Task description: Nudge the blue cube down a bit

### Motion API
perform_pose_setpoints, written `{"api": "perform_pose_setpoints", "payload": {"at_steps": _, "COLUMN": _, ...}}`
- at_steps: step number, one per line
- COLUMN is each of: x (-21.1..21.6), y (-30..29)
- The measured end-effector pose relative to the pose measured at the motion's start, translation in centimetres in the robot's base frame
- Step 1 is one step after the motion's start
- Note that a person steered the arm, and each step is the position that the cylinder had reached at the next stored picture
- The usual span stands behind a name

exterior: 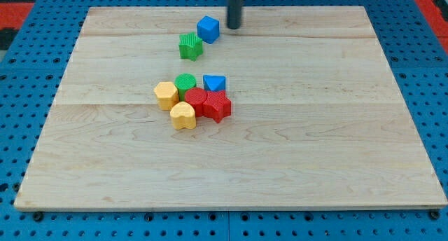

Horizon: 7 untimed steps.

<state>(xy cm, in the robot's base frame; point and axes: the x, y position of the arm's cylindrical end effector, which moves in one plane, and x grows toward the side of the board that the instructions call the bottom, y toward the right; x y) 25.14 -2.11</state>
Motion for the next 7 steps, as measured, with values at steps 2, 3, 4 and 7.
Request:
{"api": "perform_pose_setpoints", "payload": {"at_steps": 2, "x": 5.6, "y": -10.6}}
{"api": "perform_pose_setpoints", "payload": {"at_steps": 3, "x": 1.3, "y": -10.9}}
{"api": "perform_pose_setpoints", "payload": {"at_steps": 4, "x": -0.6, "y": -10.8}}
{"api": "perform_pose_setpoints", "payload": {"at_steps": 7, "x": -2.0, "y": -13.4}}
